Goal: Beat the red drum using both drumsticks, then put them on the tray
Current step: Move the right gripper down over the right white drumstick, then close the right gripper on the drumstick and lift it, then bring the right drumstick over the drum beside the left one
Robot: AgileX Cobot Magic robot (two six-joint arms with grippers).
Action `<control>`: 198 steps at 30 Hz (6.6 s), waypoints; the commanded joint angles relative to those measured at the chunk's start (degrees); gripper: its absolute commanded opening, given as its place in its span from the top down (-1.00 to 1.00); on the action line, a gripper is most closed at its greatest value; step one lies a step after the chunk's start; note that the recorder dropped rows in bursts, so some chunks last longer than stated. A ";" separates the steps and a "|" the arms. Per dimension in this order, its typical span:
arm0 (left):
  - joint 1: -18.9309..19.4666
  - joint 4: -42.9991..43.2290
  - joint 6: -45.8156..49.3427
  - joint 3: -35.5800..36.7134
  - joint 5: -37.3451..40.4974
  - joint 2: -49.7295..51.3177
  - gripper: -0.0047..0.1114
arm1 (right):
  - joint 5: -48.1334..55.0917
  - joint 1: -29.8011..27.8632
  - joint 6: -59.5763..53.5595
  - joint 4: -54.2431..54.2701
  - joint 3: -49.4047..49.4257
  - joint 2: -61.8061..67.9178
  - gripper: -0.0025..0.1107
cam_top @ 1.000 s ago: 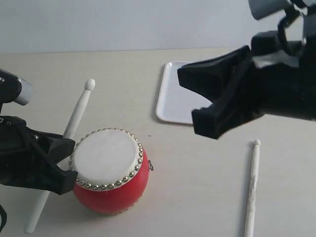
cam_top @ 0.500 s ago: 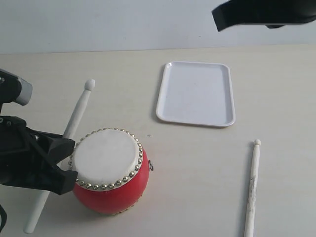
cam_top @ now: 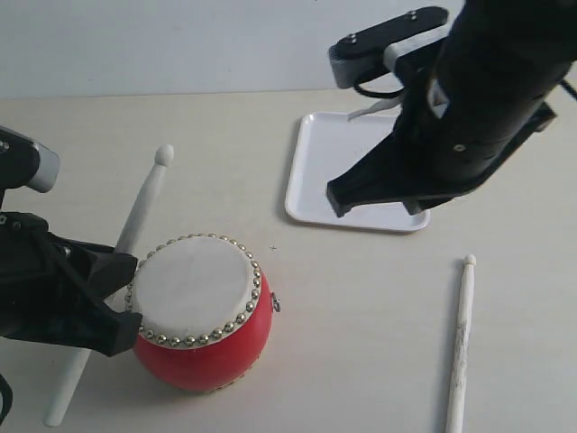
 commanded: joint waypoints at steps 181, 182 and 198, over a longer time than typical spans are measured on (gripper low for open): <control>-0.01 -11.85 57.00 -20.81 34.60 0.54 0.92 | -10.14 12.31 -25.83 -11.21 11.12 -9.08 0.96; -0.01 -12.09 57.00 -20.81 35.10 1.15 0.92 | -10.14 12.31 -25.83 -11.24 11.12 -8.81 0.96; -0.01 -18.44 58.07 -17.05 32.18 8.22 0.92 | -10.95 12.31 -33.63 -8.13 11.12 -8.83 0.96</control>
